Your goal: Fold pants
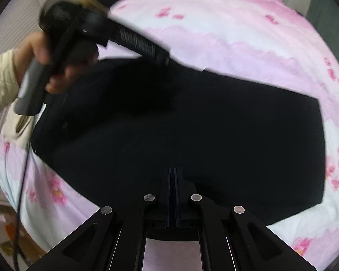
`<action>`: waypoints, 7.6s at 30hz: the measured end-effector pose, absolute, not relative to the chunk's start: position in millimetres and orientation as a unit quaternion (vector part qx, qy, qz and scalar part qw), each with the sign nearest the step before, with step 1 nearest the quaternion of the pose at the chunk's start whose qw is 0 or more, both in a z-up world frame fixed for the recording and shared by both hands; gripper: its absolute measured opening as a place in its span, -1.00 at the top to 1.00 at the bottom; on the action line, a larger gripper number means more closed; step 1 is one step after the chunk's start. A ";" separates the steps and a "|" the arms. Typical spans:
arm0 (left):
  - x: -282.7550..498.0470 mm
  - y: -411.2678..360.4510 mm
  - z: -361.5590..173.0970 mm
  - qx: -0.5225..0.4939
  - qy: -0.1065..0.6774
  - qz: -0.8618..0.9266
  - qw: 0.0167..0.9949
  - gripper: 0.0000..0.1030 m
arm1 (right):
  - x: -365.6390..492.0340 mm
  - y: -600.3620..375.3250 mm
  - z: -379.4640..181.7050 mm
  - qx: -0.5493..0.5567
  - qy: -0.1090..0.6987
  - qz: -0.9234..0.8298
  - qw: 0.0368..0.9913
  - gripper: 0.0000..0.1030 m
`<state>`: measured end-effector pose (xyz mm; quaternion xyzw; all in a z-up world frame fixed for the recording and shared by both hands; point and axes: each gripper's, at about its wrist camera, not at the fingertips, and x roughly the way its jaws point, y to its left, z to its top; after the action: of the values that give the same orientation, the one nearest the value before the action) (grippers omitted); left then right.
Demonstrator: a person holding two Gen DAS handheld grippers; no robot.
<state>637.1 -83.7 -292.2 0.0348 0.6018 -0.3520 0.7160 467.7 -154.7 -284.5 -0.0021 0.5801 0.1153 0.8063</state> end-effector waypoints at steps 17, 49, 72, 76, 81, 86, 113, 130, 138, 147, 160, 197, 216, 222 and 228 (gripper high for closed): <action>632.9 -118.5 -315.6 -0.051 0.615 -0.371 0.694 0.10 | 475.9 -204.8 -309.4 0.087 0.602 0.073 0.791 0.24; 644.3 -92.5 -290.3 0.040 0.579 -0.304 0.755 -0.04 | 503.4 -196.5 -330.5 0.096 0.627 0.087 0.769 0.44; 435.3 163.0 -256.6 -0.187 0.548 -0.057 0.813 -0.34 | 479.0 -138.9 -209.9 0.021 0.586 0.112 0.803 -0.34; 420.9 193.2 -273.1 -0.205 0.541 -0.036 0.815 -0.34 | 478.7 -108.0 -213.8 -0.018 0.590 0.139 0.795 -0.34; 408.2 231.0 -307.7 -0.287 0.533 -0.027 0.795 -0.34 | 481.7 -48.7 -228.4 -0.070 0.595 0.178 0.781 -0.34; 404.7 249.4 -341.7 -0.327 0.527 -0.023 0.784 -0.33 | 484.2 -10.7 -248.6 -0.093 0.600 0.205 0.768 -0.34; 526.5 243.5 -374.4 -0.409 0.504 -0.302 0.698 -0.16 | 497.5 3.4 -276.0 -0.093 0.632 0.200 0.743 -0.34; 531.1 169.5 -292.7 -0.225 0.608 -0.101 0.755 0.60 | 512.2 -51.1 -238.5 -0.056 0.596 0.161 0.785 -0.34; 522.6 86.8 -209.7 -0.192 0.580 -0.100 0.786 0.64 | 502.7 -138.5 -188.1 -0.009 0.557 0.102 0.824 -0.34; 528.2 -5.4 -160.8 -0.165 0.585 -0.078 0.790 0.64 | 472.3 -255.5 -136.2 0.047 0.498 0.050 0.864 -0.34; 538.4 -189.2 -142.6 -0.068 0.613 -0.045 0.786 0.65 | 429.2 -404.4 -125.4 0.104 0.478 0.029 0.872 -0.34; 536.4 -354.4 -211.6 0.004 0.618 -0.090 0.781 -0.11 | 419.5 -556.9 -190.5 0.148 0.509 -0.004 0.848 -0.34; 509.9 -304.6 -300.0 0.010 0.682 -0.037 0.730 -0.19 | 505.1 -475.5 -299.1 0.154 0.579 0.142 0.788 0.10; 524.3 -306.9 -303.3 0.013 0.681 -0.032 0.731 -0.20 | 525.1 -472.8 -332.4 0.170 0.601 0.134 0.770 0.13; 530.7 -303.6 -300.0 -0.002 0.682 -0.030 0.731 -0.22 | 519.3 -469.7 -323.5 0.167 0.597 0.139 0.772 0.35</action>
<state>530.7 -303.6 -300.0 -0.0023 0.6821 -0.0300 0.7306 519.3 -469.7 -323.5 0.1668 0.5970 0.1387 0.7723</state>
